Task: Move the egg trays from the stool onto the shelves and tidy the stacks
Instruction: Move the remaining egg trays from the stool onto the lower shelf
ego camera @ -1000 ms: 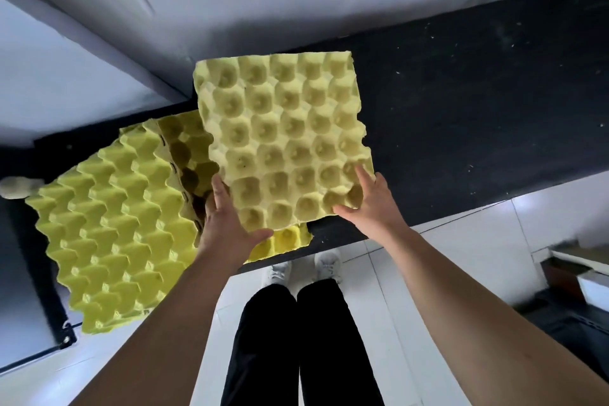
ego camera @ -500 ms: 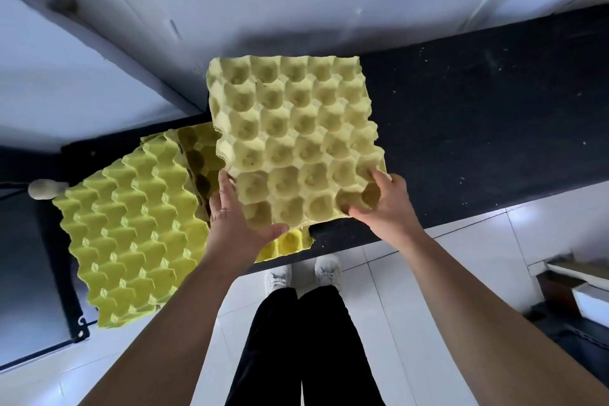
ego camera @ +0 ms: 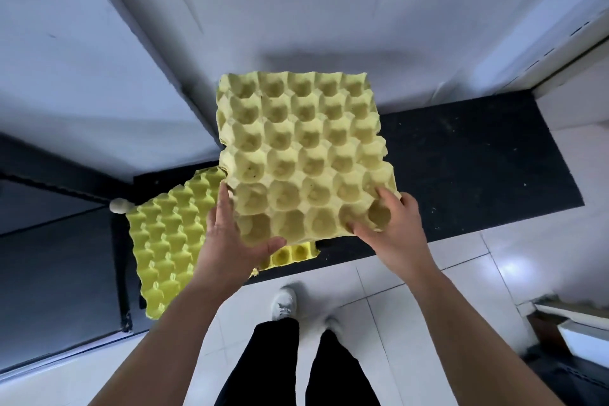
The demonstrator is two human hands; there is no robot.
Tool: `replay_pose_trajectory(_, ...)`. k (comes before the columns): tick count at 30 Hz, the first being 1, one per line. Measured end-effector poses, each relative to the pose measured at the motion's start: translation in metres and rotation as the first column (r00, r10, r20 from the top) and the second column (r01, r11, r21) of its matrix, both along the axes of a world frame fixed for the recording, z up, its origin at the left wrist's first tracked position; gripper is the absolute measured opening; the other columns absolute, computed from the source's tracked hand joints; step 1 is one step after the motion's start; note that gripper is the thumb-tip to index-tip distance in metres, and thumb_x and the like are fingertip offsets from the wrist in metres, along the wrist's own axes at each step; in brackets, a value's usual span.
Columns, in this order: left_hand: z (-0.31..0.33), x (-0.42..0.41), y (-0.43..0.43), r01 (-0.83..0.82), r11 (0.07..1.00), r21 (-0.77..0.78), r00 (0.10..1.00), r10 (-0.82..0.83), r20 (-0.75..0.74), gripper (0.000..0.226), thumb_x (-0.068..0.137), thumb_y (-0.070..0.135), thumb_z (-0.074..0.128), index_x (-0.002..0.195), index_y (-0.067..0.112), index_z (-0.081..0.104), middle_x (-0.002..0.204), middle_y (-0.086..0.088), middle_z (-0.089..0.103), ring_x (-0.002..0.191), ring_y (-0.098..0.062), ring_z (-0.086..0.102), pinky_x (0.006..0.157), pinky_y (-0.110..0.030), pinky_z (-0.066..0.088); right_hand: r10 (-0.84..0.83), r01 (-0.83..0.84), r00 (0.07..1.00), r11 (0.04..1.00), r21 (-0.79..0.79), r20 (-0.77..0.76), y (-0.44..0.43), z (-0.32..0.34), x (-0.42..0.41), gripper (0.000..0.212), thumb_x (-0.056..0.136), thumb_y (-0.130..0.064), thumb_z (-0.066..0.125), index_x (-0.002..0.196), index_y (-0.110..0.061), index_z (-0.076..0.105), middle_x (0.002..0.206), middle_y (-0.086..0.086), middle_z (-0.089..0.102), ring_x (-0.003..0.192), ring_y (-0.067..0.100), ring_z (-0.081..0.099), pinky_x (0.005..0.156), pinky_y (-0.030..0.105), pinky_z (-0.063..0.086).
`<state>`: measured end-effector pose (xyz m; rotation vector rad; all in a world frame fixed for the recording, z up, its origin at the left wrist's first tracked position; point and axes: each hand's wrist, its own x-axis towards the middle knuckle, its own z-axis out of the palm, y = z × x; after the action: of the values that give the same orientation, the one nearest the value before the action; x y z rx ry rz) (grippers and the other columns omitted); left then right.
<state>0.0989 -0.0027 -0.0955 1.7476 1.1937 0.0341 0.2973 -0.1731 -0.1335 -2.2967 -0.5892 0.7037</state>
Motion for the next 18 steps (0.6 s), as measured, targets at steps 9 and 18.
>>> replay_pose_trajectory(9, 0.069, -0.079, -0.055, -0.224, 0.966, 0.131, 0.973, 0.214, 0.085, 0.121, 0.065, 0.040, 0.085, 0.153, 0.035, 0.002, 0.145, 0.008, 0.028, 0.114, -0.007, 0.037, 0.096, -0.033, 0.042, 0.197, -0.211, 0.965, 0.975, 0.064, 0.174, -0.013, 0.081, -0.052, 0.080, 0.069, -0.052, 0.075, 0.137, -0.028, 0.042, 0.121, 0.000, 0.033, 0.114, 0.021, 0.041, 0.095, 0.037, 0.043)
replay_pose_trajectory(18, 0.112, -0.189, -0.113, -0.461, 0.868, 0.184, 0.873, 0.405, 0.274, 0.117, 0.044, 0.056, 0.089, 0.141, 0.044, 0.026, 0.132, 0.007, 0.045, 0.119, -0.014, 0.049, 0.096, -0.041, 0.048, 0.380, -0.420, 0.886, 0.900, 0.116, 0.265, -0.025, 0.145, -0.140, 0.076, 0.070, -0.057, 0.071, 0.136, -0.032, 0.043, 0.115, -0.003, 0.032, 0.116, 0.020, 0.040, 0.095, 0.033, 0.040)
